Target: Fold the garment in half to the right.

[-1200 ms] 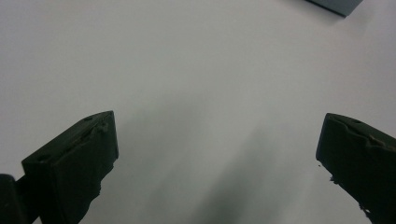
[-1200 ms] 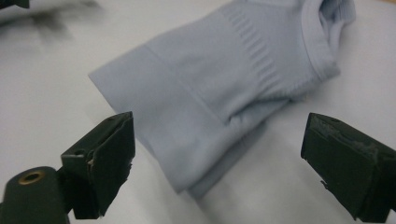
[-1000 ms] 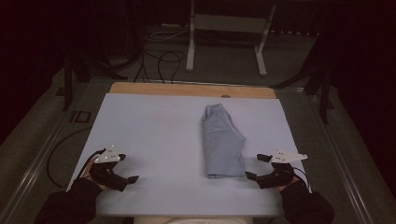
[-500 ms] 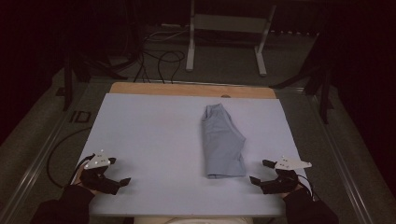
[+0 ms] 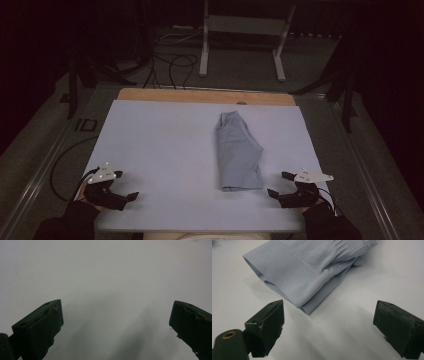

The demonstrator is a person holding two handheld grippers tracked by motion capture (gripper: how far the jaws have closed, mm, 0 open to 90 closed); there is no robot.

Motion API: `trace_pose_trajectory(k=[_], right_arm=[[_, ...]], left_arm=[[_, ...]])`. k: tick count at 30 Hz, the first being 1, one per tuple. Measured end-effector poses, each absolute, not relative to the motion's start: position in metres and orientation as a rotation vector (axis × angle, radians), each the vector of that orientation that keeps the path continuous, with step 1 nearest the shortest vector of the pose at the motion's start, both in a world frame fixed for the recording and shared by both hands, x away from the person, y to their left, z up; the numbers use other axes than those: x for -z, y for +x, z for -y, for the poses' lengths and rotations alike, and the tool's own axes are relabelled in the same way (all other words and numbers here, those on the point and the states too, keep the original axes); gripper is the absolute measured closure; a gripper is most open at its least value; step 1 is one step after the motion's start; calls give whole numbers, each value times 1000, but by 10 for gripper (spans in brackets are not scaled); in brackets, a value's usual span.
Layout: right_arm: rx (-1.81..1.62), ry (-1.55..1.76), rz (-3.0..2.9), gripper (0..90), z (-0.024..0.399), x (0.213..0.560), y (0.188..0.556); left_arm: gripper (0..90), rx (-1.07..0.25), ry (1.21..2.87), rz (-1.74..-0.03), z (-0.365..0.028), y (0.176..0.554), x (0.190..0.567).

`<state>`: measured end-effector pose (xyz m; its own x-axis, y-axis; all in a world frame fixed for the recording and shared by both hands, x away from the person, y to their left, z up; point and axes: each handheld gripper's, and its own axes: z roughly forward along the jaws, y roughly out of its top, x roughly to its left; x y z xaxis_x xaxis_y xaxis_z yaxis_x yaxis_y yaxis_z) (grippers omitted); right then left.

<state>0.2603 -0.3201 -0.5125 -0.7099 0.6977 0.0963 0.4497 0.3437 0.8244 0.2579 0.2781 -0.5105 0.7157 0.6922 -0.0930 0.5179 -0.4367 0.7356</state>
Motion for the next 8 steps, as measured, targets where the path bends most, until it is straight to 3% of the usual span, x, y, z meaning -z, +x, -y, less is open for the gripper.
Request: trace_pose_trajectory(k=[8], right_arm=[[-1292, 1011, -2343, 99, 318, 511, 260]], left_arm=[[0, -279, 2135, -909, -275, 258, 510]])
